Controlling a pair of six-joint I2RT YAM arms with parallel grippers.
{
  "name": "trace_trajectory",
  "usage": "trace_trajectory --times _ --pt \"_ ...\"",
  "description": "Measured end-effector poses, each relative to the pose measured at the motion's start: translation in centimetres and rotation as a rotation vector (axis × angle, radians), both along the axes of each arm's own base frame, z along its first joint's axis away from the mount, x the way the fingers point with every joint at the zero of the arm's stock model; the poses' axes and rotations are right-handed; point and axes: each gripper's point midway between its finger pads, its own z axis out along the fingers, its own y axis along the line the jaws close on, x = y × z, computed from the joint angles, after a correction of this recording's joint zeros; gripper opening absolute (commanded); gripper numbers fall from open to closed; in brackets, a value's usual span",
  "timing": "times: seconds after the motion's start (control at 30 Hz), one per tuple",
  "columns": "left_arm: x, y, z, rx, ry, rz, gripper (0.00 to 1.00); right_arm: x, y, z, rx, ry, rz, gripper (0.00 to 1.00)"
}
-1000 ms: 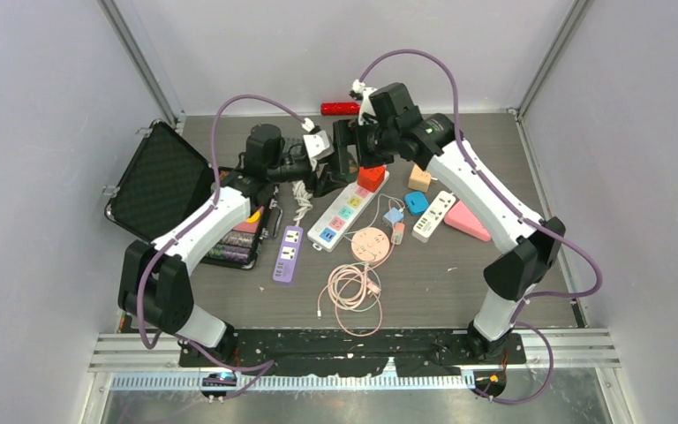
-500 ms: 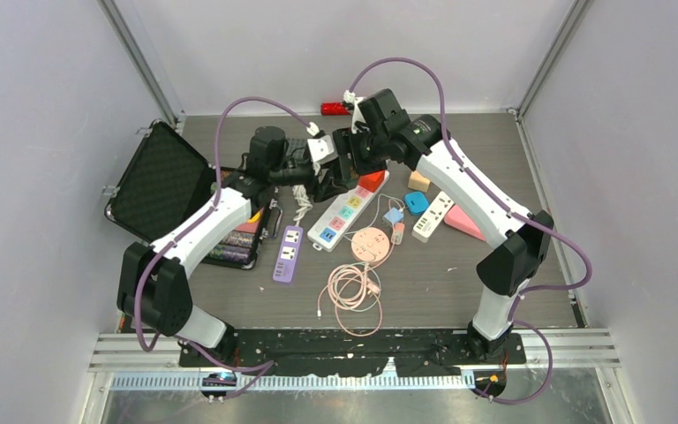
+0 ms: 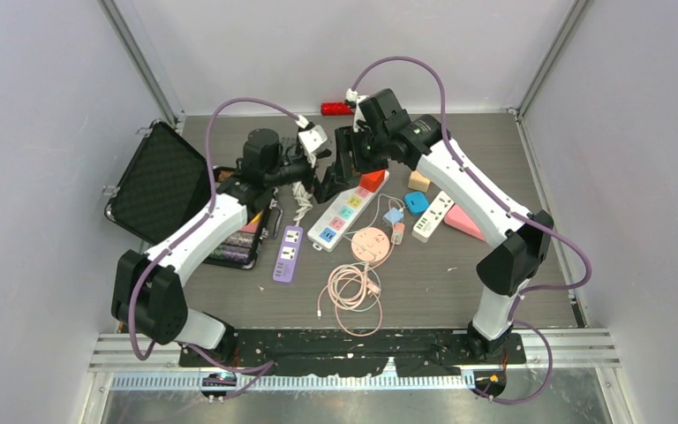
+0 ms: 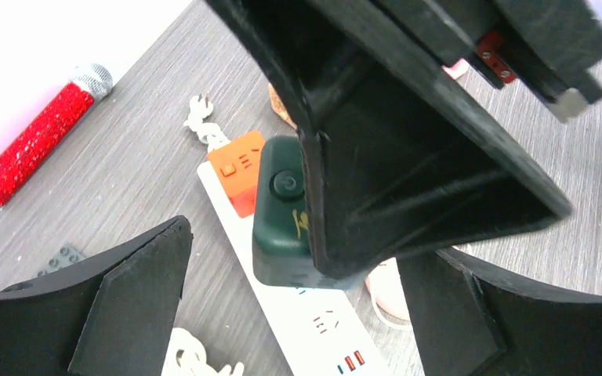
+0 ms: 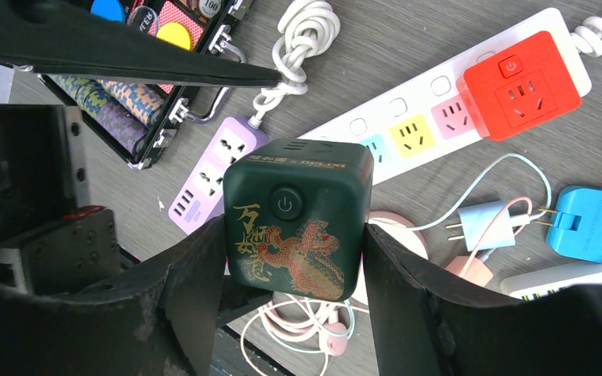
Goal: Insert the plug
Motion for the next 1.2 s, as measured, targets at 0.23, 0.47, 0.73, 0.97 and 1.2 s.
trace_trajectory --times 0.23,0.47,0.73,0.97,1.2 --pt "-1.5 2.4 -0.1 -0.023 -0.002 0.117 1.00 2.1 -1.8 -3.3 -0.029 -0.012 0.029 0.05" --pt "-3.2 5.1 1.0 -0.039 -0.035 0.229 1.00 3.4 -2.9 -6.6 -0.091 -0.083 0.177 0.08" --pt "-4.8 7.1 0.8 -0.040 -0.030 0.304 0.99 5.6 -1.3 -11.1 -0.084 -0.098 0.320 0.05" --pt "-5.3 7.8 0.0 -0.024 0.011 0.334 0.99 6.7 -2.0 -14.6 -0.075 -0.010 0.345 0.05" --pt "-5.5 8.0 -1.3 -0.007 0.048 0.350 0.99 6.9 -2.9 -14.0 -0.083 0.000 0.342 0.05"
